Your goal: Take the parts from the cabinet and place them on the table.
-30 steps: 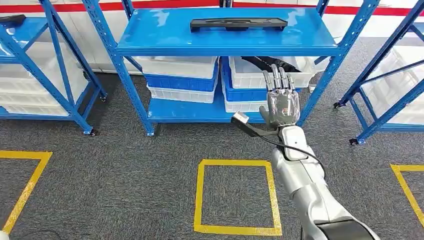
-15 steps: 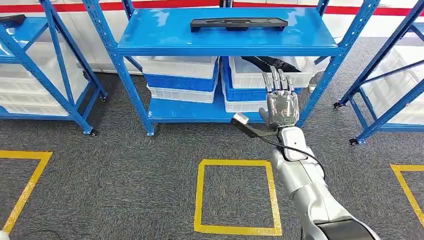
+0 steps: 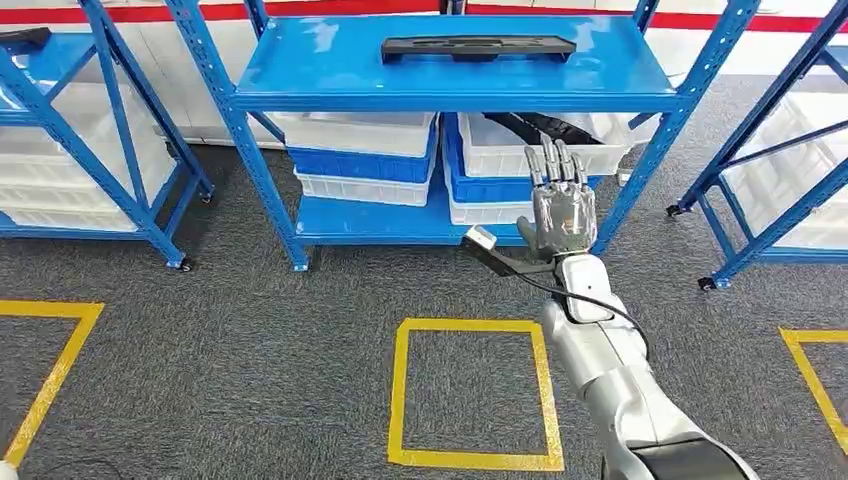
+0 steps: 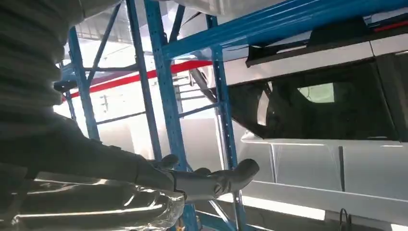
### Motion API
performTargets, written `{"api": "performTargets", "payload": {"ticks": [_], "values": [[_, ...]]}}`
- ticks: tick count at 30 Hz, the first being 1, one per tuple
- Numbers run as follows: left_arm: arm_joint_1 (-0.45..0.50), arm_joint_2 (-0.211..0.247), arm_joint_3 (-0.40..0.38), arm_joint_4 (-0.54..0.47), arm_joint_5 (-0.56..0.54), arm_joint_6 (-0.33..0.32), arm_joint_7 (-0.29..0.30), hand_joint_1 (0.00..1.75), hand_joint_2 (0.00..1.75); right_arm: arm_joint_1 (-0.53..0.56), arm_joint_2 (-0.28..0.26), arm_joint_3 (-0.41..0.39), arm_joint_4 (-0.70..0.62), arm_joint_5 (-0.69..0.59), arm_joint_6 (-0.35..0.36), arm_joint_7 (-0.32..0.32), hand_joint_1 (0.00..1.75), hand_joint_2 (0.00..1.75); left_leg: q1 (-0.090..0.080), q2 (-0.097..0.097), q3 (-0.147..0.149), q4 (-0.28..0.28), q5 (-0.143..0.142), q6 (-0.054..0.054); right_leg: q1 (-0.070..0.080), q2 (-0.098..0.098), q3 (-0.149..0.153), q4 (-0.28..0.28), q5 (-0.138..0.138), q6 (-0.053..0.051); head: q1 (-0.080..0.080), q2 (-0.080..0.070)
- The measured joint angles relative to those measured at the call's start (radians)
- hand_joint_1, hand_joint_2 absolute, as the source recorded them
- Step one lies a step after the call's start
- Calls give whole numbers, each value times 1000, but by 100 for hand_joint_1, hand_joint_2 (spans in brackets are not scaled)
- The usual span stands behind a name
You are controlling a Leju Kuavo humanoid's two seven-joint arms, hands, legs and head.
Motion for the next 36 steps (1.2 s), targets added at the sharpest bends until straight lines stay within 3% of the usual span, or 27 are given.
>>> {"api": "performTargets", "payload": {"ticks": [1,2,4,5,6,7,9,10,11,12,13,14,19,22,23,26,36], "values": [[0,-5,0,0,-1,3,2,0,0,1,-2,0,-1,0,0,0,0,175,4,3,11,-17,9,-1,-5,-2,-12,20,-10,0,4,0],[0,-5,0,0,-1,8,3,0,0,-1,-2,0,-1,0,0,-2,0,175,7,5,12,-19,11,3,-4,-1,-38,77,-39,-5,7,0],[-1,-6,2,0,-1,24,10,0,0,8,-2,0,0,0,0,-8,0,175,8,7,12,-18,10,2,-9,-1,-118,238,-99,-7,8,0],[-1,-6,3,0,-1,26,12,0,0,15,-2,0,0,0,0,-8,0,175,9,6,11,-17,9,1,-12,-1,-151,301,-116,-3,8,0],[0,-6,5,0,-1,27,14,0,0,22,-2,0,1,0,0,-8,0,175,11,6,11,-16,8,-1,-15,-1,-162,317,-114,6,10,0],[1,-6,6,0,-1,28,14,0,0,26,-2,0,1,0,0,-8,0,175,14,5,12,-14,5,-5,-20,-2,-147,283,-95,17,10,0],[1,-6,8,0,-1,28,14,0,0,24,-2,0,1,0,0,-8,0,175,22,4,11,4,-9,-23,-32,-3,-51,95,-18,46,11,0],[1,-6,10,0,-1,28,14,0,0,23,-2,0,1,0,0,-8,0,175,21,5,8,19,-20,-34,-38,-5,-17,21,-8,51,14,0],[-1,-3,12,0,-1,29,14,0,0,22,-1,0,1,0,0,-8,0,175,16,4,-2,28,-29,-44,-25,4,-8,31,-14,39,18,0],[-1,-3,15,0,-1,29,14,0,0,24,2,0,1,0,0,-8,0,175,16,4,-5,37,-33,-42,-35,6,-11,28,-9,24,13,0],[-2,-3,15,0,-1,29,14,0,0,27,0,0,1,0,0,-8,0,175,19,5,-4,36,-28,-24,-32,7,-13,28,-9,25,6,0],[-2,-3,16,0,-1,30,14,0,0,27,0,-1,1,0,0,-8,0,175,18,4,-5,35,-27,-18,-29,8,-14,29,-9,25,7,0],[-2,-3,17,0,-1,30,14,0,0,26,0,-1,1,0,0,-8,0,175,22,6,0,22,-27,-14,-21,10,-14,29,-13,17,6,0],[-2,-3,17,0,-1,30,14,0,0,26,0,-1,1,0,0,-8,0,175,22,6,0,20,-26,-19,-17,9,-14,29,-13,4,6,0],[-2,-3,17,0,-1,30,14,0,0,26,0,-1,1,0,0,-8,0,175,22,6,0,20,-25,-25,-16,9,-14,29,-13,4,7,0],[-2,-3,17,0,-1,30,14,0,0,26,0,-1,1,0,0,-8,0,175,26,7,0,19,-26,-59,-15,9,-14,30,-13,4,7,0],[-2,-3,18,0,-1,25,14,0,0,26,0,-1,1,0,0,-8,0,175,12,6,-1,23,-25,-58,-16,9,-13,30,-13,4,7,0]]}}
